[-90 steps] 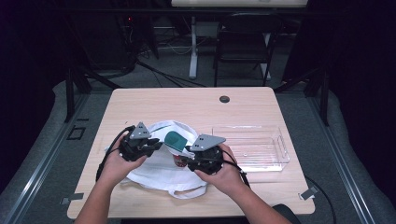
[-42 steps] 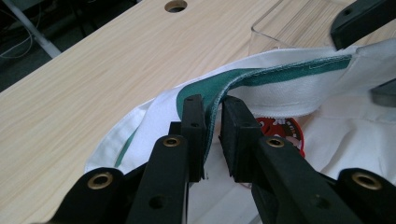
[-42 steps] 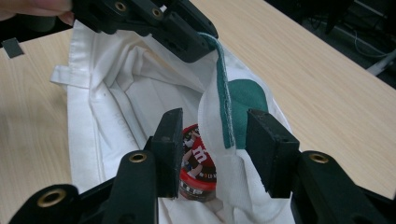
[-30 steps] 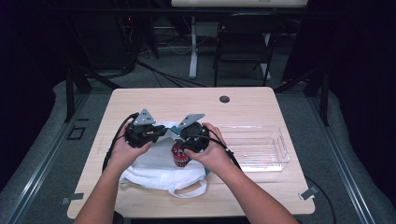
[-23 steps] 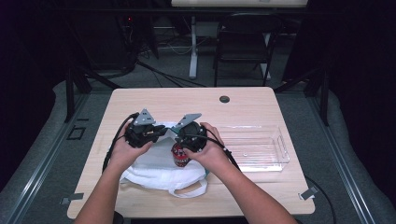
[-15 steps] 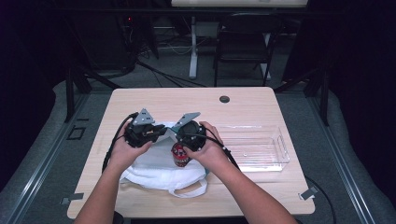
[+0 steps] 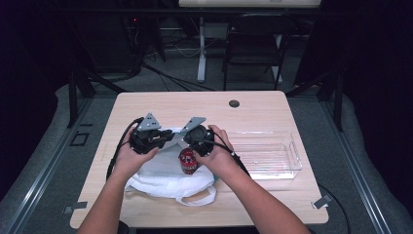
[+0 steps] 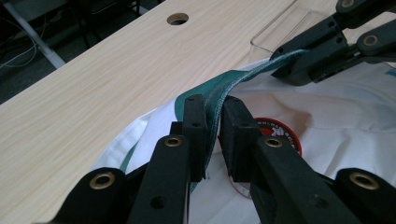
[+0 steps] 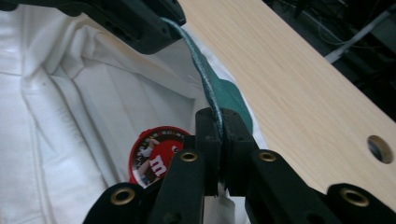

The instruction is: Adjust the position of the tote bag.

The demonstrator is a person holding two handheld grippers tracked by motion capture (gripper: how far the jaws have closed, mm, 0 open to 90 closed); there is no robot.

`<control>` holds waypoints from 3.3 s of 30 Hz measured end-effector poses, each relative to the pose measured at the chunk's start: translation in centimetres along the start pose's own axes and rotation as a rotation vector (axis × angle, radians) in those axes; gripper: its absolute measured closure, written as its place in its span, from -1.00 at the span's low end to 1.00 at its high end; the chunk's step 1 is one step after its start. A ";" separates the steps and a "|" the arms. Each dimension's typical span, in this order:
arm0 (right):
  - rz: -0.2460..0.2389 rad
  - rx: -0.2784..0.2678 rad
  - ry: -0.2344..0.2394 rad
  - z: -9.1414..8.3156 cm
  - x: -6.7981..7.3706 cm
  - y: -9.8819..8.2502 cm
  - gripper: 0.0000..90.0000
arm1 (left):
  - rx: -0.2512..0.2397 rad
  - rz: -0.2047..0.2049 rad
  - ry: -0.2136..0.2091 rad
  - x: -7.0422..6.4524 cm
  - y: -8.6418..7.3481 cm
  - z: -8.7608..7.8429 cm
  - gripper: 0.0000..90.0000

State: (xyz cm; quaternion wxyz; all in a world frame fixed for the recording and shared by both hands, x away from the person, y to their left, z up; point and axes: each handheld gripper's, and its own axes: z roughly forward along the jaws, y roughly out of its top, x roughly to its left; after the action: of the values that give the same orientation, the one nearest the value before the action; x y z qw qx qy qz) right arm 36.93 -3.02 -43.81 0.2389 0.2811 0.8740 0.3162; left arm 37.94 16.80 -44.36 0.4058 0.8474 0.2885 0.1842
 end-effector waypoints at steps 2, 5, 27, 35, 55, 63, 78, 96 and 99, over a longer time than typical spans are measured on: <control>-0.005 0.000 -0.015 0.0 0.0 0.1 0.94 | -0.004 0.000 -0.001 0.0 0.0 0.0 0.81; -0.017 0.008 -0.052 0.1 -0.2 0.1 0.94 | -0.014 -0.004 -0.001 0.1 0.0 -0.1 0.84; 0.038 0.012 -0.029 0.4 -1.7 -0.1 0.94 | -0.030 -0.023 0.016 0.9 -0.3 -0.7 0.63; 0.047 0.012 -0.027 0.4 -2.0 -0.1 0.94 | -0.048 -0.046 0.017 1.5 -0.5 -1.4 0.56; 0.077 0.012 -0.010 0.8 -3.2 -0.6 0.94 | -0.027 -0.108 0.060 3.4 -2.3 -3.0 0.31; 0.086 0.010 0.000 0.9 -3.6 -0.9 0.94 | -0.009 -0.126 0.080 4.1 -3.2 -3.3 0.25; 0.094 0.011 0.006 1.1 -4.1 -1.1 0.94 | 0.035 -0.138 0.081 4.4 -4.2 -3.1 0.28; 0.090 0.035 0.004 2.3 -4.2 -0.9 0.94 | 0.132 -0.127 0.091 4.5 -4.9 -1.9 0.89; 0.094 0.035 0.002 2.6 -4.2 -0.9 0.94 | 0.142 -0.131 0.078 4.4 -4.9 -1.8 0.95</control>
State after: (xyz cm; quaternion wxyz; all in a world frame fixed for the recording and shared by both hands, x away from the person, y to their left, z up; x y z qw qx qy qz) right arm 41.25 -5.20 -45.19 0.2180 0.3258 0.8654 0.3122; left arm 38.63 23.10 -46.77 0.3444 0.8456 0.3710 0.1692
